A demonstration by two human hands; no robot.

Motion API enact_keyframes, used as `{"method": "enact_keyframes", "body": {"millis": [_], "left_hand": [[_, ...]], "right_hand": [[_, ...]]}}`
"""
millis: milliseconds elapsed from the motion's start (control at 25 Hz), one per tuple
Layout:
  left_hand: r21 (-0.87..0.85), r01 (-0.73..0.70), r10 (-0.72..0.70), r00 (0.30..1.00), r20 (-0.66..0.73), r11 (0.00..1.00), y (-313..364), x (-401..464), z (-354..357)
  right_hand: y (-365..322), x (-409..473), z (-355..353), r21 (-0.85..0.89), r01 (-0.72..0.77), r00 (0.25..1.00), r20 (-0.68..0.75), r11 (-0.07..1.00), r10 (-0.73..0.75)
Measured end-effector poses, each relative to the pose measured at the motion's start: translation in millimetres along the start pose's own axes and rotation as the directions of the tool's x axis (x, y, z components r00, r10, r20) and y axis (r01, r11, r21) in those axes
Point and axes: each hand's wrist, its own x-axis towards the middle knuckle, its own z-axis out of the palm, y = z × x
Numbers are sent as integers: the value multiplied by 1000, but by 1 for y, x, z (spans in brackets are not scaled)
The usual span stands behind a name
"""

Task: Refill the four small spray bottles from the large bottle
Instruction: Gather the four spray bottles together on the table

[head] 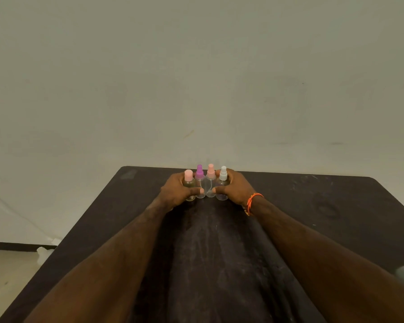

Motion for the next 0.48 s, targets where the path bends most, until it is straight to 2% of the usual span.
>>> {"method": "enact_keyframes", "body": {"millis": [280,480], "left_hand": [[48,48,-51,997,65,998,1,-62,-3],[71,81,-87,993,82,994,6,-132,-5]], "right_hand": [[-3,-61,6,13,17,1000,-6,1000,-17],[-21,-126,10,-88,5,995,95,996,3]]}}
